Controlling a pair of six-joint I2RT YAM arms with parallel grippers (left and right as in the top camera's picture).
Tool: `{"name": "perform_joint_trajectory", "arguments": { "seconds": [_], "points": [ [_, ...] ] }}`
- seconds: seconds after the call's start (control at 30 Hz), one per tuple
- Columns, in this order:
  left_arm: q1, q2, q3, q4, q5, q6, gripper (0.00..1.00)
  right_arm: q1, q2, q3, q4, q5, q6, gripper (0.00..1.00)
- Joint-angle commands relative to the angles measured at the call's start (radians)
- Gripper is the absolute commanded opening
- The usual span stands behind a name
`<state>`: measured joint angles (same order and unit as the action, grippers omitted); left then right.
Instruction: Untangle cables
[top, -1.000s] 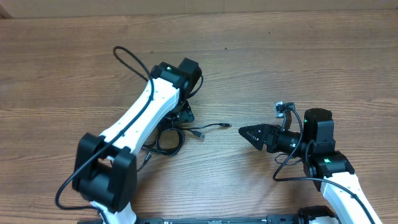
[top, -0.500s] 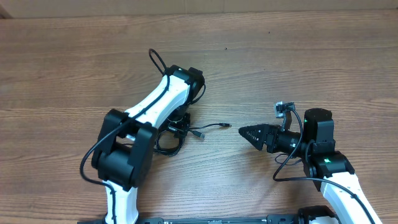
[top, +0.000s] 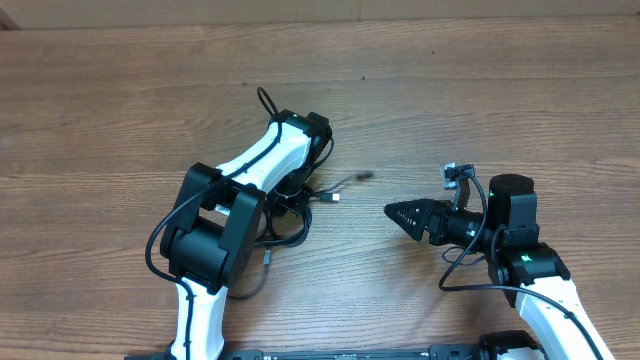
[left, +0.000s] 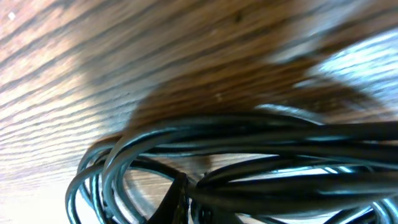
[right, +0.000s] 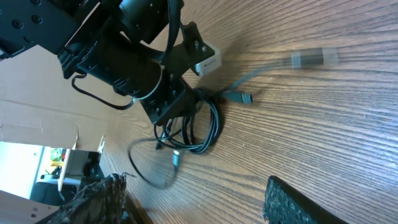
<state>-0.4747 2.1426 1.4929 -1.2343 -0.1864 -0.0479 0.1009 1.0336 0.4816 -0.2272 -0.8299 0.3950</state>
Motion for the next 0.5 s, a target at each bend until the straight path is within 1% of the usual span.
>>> {"name": "perform_joint_trajectory", "arguments": {
  "seconds": [0.0, 0.1, 0.2, 0.4, 0.47],
  "points": [
    [-0.003, 0.008, 0.018, 0.009, 0.085, 0.014, 0.04, 0.006, -0.001, 0.017, 0.004, 0.010, -0.008, 0.71],
    [-0.003, 0.003, 0.066, -0.011, 0.130, -0.011, 0.04, 0.006, -0.001, 0.017, 0.005, 0.010, -0.008, 0.70],
    [-0.003, -0.002, 0.154, -0.038, 0.135, -0.062, 0.04, 0.006, -0.001, 0.017, 0.005, 0.010, -0.008, 0.71],
    [-0.003, -0.011, 0.435, -0.118, 0.140, -0.190, 0.04, 0.006, -0.001, 0.017, 0.014, -0.009, -0.007, 0.70],
    [-0.002, -0.012, 0.551, -0.152, 0.188, -0.201, 0.04, 0.006, -0.001, 0.017, 0.041, -0.056, -0.007, 0.70]
  ]
}}
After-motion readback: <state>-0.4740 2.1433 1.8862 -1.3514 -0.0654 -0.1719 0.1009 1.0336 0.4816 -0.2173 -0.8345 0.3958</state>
